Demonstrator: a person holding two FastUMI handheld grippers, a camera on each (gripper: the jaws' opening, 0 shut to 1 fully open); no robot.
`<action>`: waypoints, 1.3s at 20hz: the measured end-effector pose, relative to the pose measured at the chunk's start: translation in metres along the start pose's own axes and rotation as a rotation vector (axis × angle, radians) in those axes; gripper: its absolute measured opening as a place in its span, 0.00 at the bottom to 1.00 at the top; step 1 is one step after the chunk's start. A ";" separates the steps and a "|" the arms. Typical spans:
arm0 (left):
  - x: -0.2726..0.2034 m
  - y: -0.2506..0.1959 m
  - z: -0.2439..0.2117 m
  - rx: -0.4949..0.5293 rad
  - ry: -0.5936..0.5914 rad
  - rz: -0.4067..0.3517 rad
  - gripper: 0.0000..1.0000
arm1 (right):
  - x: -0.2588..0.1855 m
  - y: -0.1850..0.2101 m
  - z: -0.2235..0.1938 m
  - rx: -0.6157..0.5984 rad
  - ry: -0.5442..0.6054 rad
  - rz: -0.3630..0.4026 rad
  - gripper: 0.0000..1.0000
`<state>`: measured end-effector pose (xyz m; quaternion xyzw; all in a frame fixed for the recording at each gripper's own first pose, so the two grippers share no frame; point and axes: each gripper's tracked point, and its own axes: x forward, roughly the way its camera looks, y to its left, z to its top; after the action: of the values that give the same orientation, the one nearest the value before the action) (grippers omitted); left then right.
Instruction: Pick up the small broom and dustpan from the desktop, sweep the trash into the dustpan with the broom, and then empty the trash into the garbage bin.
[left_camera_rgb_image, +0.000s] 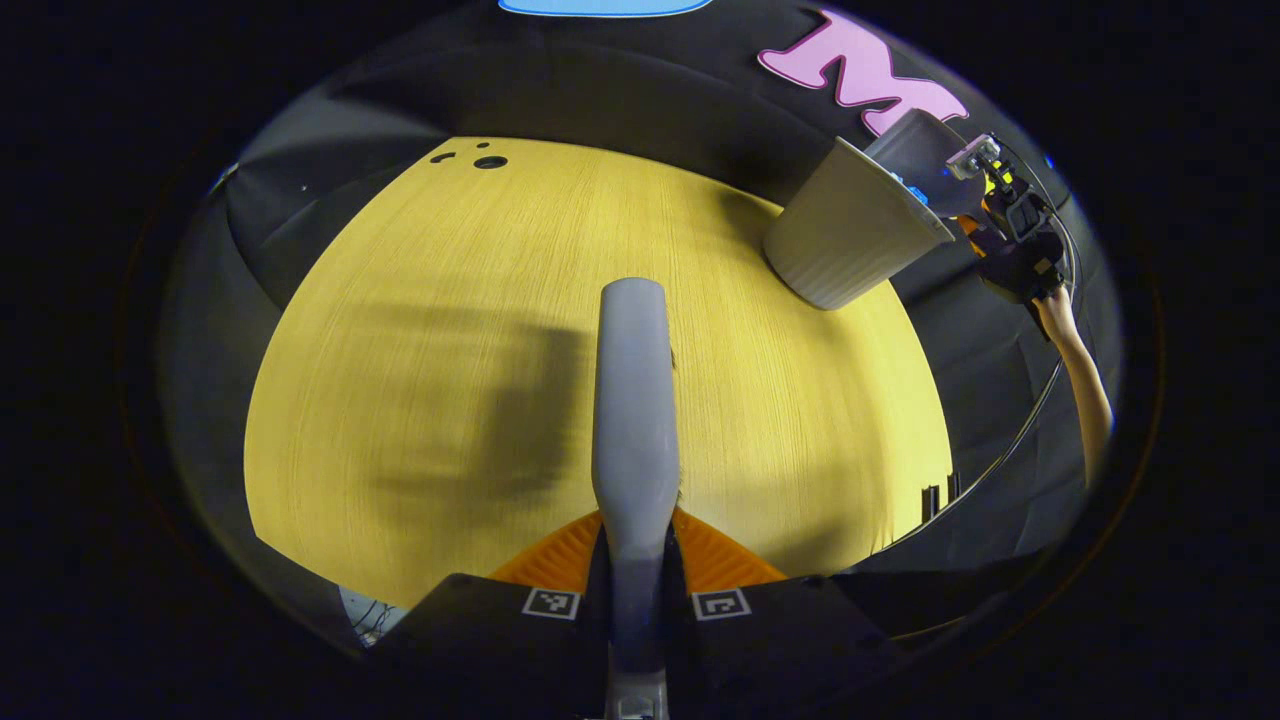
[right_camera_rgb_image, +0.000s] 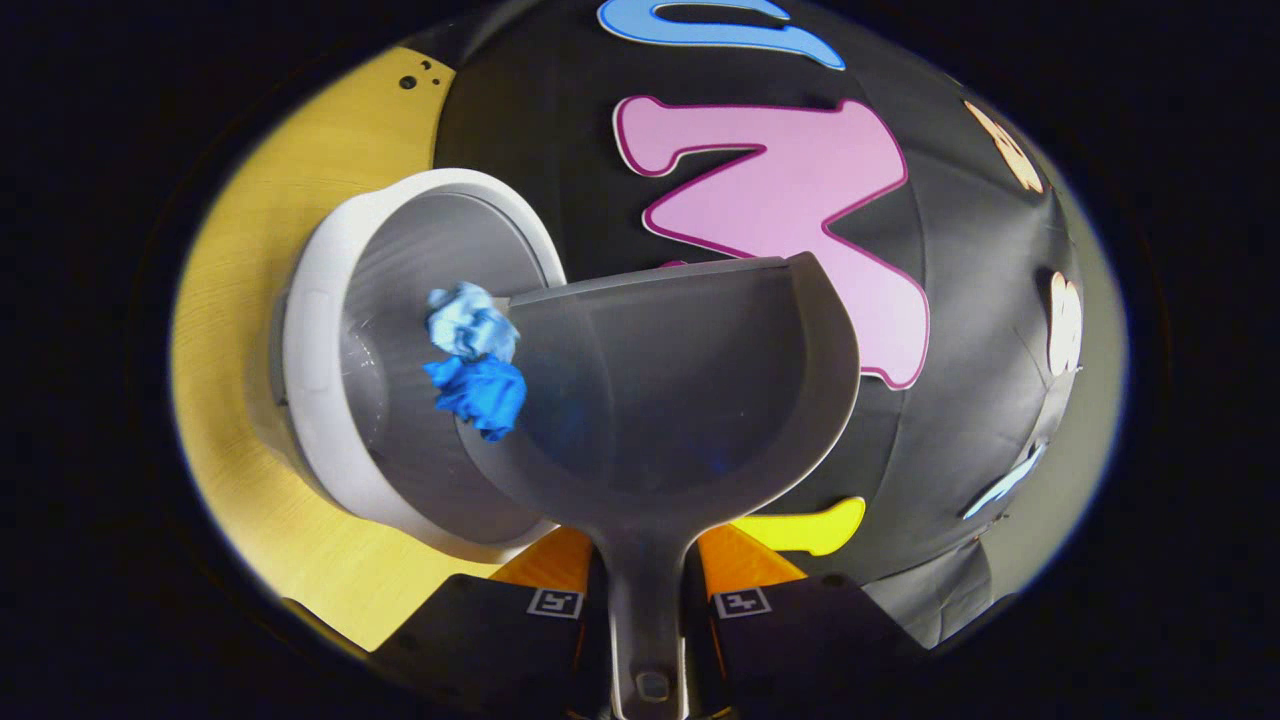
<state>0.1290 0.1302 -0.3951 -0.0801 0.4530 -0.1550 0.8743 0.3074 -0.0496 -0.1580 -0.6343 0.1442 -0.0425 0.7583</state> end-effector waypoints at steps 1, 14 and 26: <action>0.001 0.000 0.000 0.000 0.002 -0.001 0.26 | 0.001 0.002 -0.002 -0.013 0.007 0.000 0.32; -0.011 0.004 0.000 0.007 -0.041 0.034 0.26 | -0.021 -0.021 -0.033 0.449 0.166 0.082 0.33; -0.031 -0.001 -0.018 0.074 -0.106 0.122 0.26 | -0.054 -0.067 -0.026 0.956 0.022 0.310 0.33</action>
<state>0.0977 0.1396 -0.3813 -0.0283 0.4041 -0.1135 0.9072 0.2565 -0.0736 -0.0877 -0.1868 0.2090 0.0027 0.9599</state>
